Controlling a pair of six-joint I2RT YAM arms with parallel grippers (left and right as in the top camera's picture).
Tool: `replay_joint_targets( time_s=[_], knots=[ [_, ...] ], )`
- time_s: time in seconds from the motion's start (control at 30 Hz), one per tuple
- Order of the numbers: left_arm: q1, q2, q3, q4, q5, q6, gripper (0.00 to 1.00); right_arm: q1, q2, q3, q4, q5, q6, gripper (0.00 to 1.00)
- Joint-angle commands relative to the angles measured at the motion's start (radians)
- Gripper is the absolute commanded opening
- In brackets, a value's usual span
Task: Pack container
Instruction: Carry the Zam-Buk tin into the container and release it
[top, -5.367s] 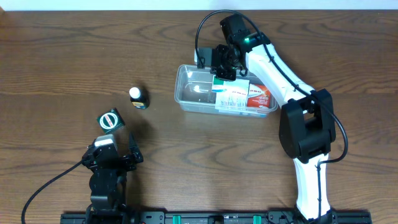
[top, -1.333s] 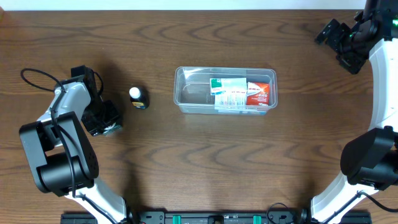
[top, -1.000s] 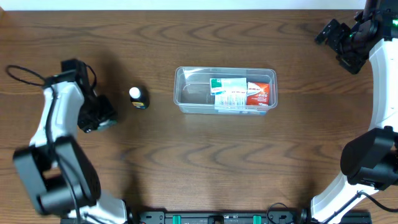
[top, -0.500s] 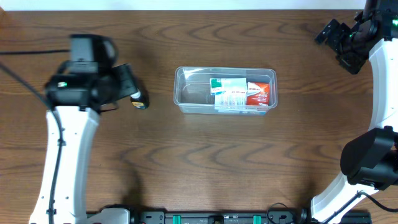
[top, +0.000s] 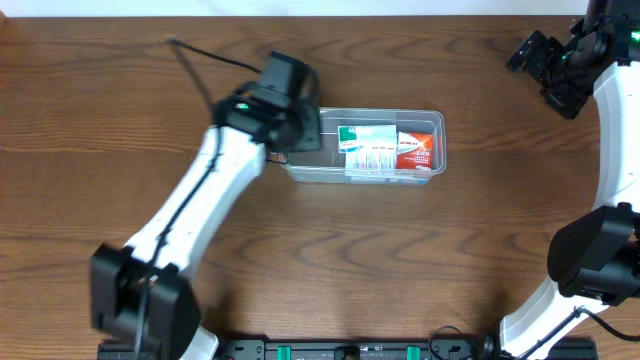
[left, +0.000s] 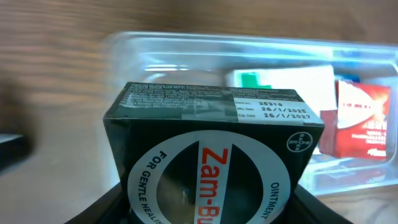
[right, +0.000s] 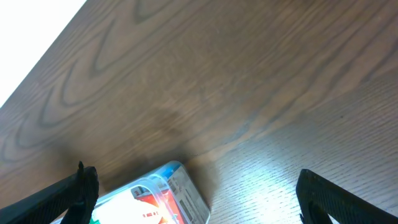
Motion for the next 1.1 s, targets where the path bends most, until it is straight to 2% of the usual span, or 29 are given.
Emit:
replay_joint_targets(
  time_s=[0.0, 0.37, 0.67, 1.07],
  knots=[
    [-0.040, 0.014, 0.010, 0.030, -0.002, 0.010, 0.49, -0.009, -0.003, 0.001, -0.001, 0.003, 0.010, 0.99],
    [-0.122, 0.036, 0.011, 0.132, -0.003, 0.048, 0.49, -0.009, -0.003, 0.001, -0.001, 0.003, 0.010, 0.99],
    [-0.134, 0.134, 0.011, 0.186, -0.001, 0.050, 0.49, -0.009, -0.003, 0.001, -0.001, 0.003, 0.010, 0.99],
    [-0.200, 0.162, 0.011, 0.155, 0.025, 0.047, 0.49, -0.009, -0.003, 0.001, -0.001, 0.003, 0.010, 0.99]
  ],
)
